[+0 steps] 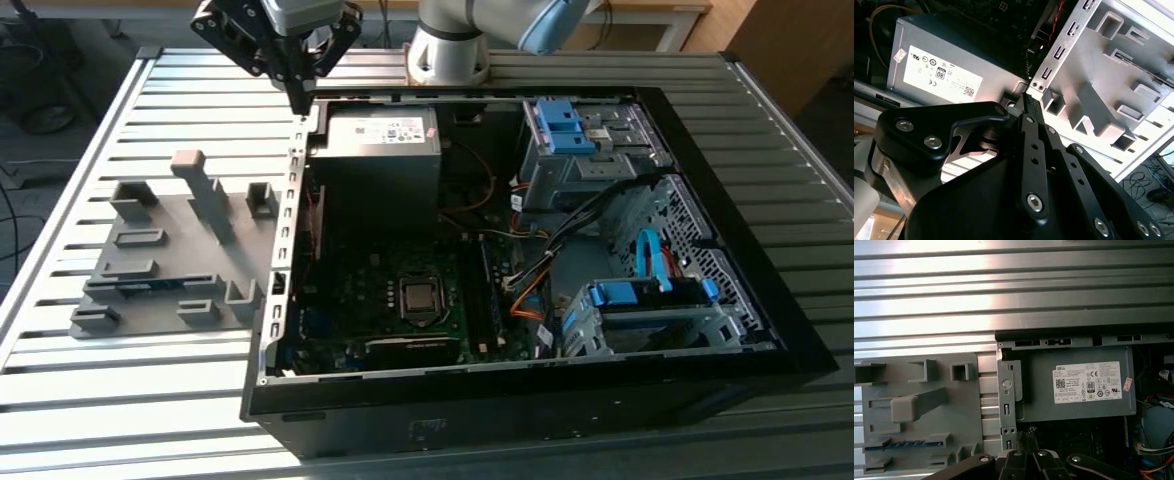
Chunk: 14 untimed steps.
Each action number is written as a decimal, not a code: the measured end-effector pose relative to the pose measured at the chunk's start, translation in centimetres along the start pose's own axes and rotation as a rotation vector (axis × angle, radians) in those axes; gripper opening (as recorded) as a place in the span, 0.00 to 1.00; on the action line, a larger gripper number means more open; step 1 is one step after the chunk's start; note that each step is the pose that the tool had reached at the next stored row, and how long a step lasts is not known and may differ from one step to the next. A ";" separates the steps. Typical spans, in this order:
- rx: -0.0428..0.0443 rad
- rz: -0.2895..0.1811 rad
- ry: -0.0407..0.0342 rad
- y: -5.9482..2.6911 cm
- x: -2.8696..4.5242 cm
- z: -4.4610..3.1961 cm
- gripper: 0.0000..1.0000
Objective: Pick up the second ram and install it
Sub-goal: 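Reach for the second ram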
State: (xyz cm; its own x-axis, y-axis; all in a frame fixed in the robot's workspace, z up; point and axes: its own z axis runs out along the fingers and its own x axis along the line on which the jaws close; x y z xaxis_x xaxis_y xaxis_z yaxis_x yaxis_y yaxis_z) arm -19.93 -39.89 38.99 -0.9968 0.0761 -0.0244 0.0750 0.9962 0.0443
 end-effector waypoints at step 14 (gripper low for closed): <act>-0.0001 0.000 -0.0001 -0.04 0.46 0.02 0.11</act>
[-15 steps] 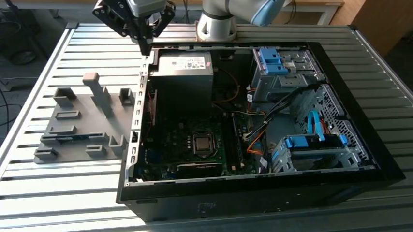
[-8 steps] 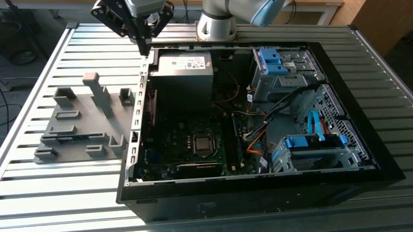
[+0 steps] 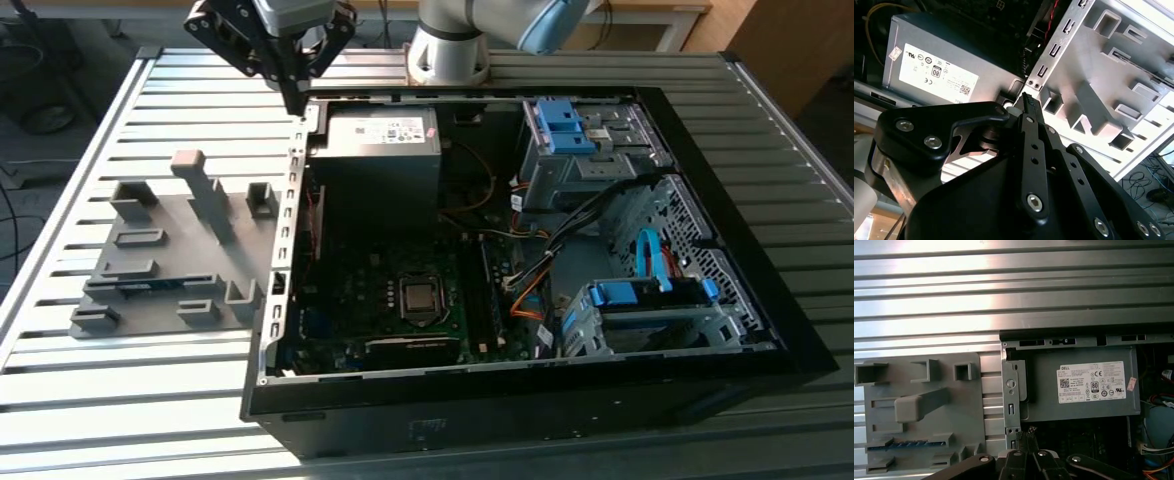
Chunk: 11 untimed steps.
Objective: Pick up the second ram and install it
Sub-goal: 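Reach for the second ram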
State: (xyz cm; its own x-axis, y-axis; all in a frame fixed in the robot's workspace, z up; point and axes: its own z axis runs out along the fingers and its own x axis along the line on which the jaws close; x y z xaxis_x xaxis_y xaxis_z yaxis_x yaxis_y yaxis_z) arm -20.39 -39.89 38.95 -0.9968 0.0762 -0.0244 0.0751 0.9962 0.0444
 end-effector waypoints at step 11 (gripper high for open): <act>0.0001 0.000 0.0000 -0.03 0.40 0.01 0.11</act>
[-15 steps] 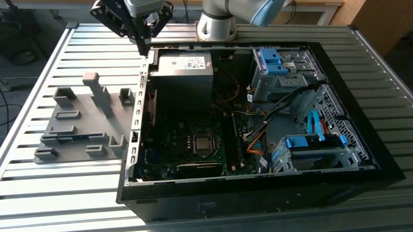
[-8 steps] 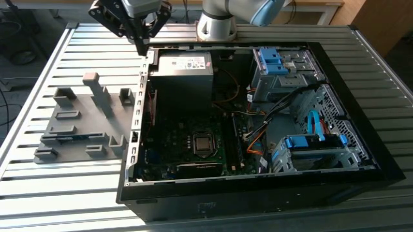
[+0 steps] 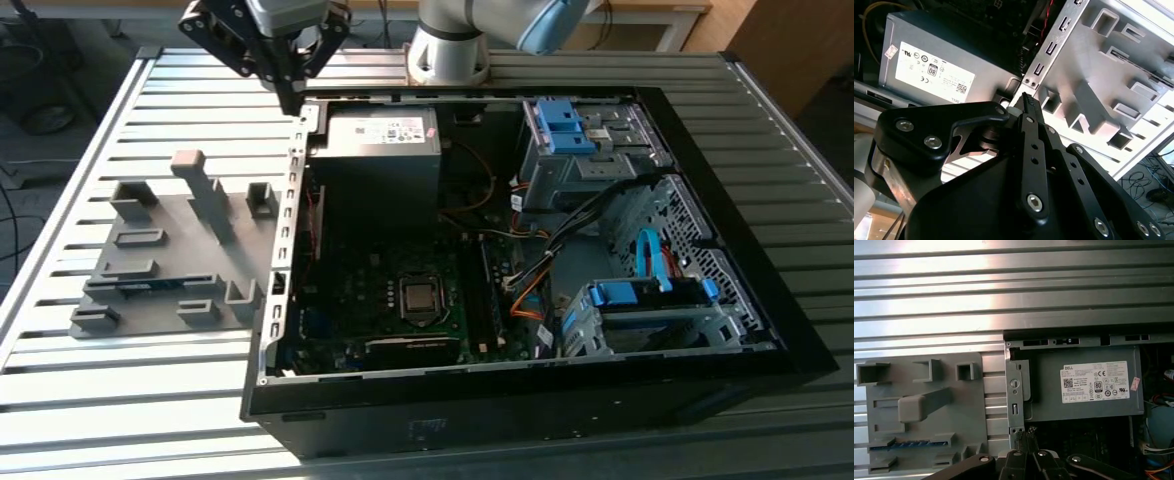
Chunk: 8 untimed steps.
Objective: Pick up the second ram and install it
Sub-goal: 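Reach for the second ram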
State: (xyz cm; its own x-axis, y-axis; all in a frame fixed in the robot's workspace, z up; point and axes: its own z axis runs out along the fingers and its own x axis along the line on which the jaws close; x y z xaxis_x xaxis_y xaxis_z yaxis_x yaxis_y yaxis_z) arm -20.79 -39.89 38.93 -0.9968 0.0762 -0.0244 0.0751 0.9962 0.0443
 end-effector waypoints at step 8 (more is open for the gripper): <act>0.0000 0.000 0.0000 -0.02 0.30 0.01 0.11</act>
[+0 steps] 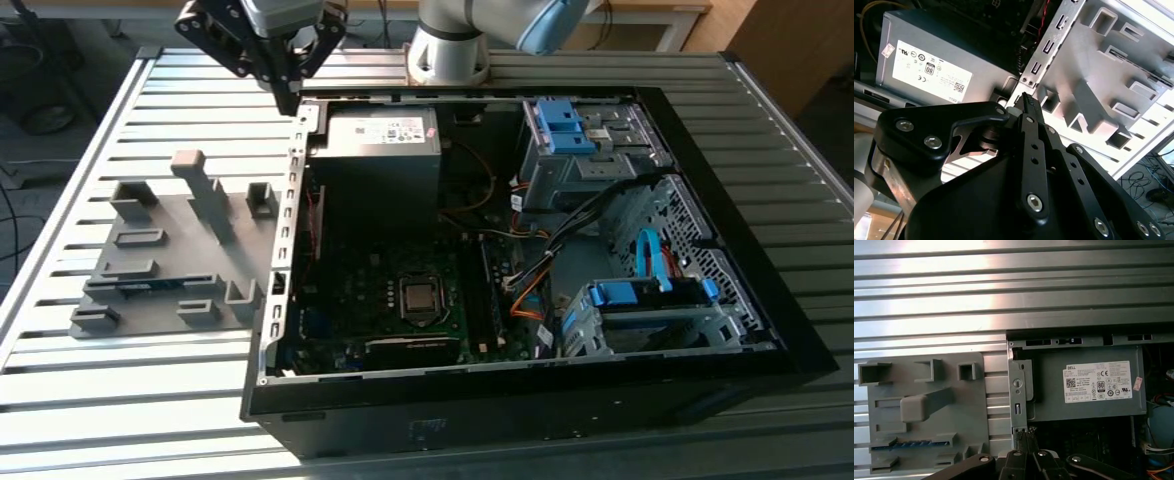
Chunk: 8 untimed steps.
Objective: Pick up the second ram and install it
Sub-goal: 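Reach for the second ram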
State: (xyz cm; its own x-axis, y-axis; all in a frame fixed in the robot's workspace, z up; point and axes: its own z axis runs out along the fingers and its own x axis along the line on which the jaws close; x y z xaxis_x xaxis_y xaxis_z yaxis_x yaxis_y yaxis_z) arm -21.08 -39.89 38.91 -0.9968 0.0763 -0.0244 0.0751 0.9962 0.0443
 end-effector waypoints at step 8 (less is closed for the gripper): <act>-0.0001 0.000 0.0000 -0.03 0.42 0.01 0.11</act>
State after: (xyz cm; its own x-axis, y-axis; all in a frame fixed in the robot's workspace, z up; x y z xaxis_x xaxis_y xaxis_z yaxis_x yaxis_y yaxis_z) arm -21.50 -39.89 38.89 -0.9968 0.0762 -0.0244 0.0751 0.9962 0.0444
